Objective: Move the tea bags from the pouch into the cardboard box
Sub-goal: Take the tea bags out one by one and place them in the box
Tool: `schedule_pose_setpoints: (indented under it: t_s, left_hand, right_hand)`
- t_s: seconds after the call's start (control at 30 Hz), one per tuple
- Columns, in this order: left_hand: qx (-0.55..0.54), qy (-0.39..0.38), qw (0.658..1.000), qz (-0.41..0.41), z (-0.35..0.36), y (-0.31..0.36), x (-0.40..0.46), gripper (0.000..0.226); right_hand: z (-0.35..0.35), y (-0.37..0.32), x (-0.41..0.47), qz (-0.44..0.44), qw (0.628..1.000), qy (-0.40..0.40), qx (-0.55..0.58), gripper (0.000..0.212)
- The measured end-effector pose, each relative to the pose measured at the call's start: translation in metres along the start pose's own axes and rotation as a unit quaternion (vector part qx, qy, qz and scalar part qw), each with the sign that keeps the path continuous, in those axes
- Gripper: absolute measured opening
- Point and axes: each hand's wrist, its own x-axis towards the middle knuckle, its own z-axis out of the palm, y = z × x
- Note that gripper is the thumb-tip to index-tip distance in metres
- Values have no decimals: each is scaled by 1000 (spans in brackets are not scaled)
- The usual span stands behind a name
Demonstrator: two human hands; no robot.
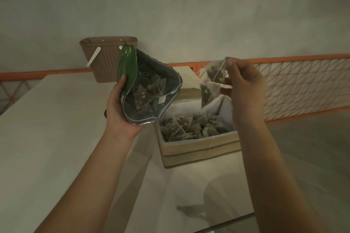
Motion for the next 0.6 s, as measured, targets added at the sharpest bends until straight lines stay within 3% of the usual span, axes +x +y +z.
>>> schedule_pose_setpoints:
  t_s: [0.1,0.23,0.33,0.4,0.5,0.6]
  left_hand:
    - [-2,-2,1000,0,0,-1,0,56]
    - [3,4,1000,3,0,0,1,58]
    - [0,6,1000,5,2,0,1,58]
    - [-2,4,1000,7,4,0,0,58]
    - [-9,3,1000,5,7,0,-1,58]
    - [-7,11,1000,7,7,-1,-2,57]
  right_hand:
    - [-7,22,8,6,991,-26,-128,14]
    - [-10,45,4,38,950,-86,-296,10]
    - [-12,55,1,32,870,-137,-473,16]
    - [-12,57,-1,44,833,-172,-523,18]
    - [-6,52,-6,33,847,-210,-488,21]
    - [6,38,-18,-12,924,-183,-335,28]
